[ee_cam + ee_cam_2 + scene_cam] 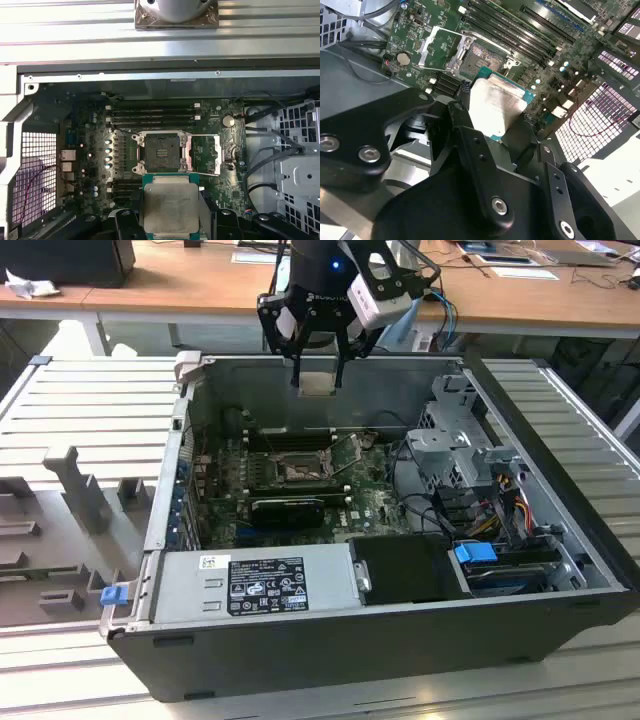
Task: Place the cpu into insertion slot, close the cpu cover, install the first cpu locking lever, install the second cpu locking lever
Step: 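Place the cpu into insertion slot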
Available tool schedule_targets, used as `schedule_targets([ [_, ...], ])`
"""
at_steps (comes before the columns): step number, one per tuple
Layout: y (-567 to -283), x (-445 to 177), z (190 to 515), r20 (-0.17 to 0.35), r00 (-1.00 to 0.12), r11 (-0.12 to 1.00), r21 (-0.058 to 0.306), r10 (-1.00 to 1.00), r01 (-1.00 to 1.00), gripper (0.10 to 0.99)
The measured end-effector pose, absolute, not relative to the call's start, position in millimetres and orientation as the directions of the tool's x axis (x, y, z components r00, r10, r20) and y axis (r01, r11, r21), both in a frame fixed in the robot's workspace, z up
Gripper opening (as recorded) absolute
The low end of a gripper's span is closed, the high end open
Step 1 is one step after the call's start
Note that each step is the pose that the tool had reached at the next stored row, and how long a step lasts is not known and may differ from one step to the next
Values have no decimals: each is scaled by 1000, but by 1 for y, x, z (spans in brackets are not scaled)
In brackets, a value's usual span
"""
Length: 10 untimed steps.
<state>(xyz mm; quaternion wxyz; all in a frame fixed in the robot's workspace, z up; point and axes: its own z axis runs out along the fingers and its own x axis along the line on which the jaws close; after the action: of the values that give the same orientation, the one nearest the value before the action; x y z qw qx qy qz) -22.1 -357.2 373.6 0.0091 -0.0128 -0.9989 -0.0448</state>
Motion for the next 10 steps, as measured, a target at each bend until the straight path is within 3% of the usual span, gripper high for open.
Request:
schedule_targets([
  [10, -357, -22, 374, 19, -998, 994, 89, 55, 56, 529],
])
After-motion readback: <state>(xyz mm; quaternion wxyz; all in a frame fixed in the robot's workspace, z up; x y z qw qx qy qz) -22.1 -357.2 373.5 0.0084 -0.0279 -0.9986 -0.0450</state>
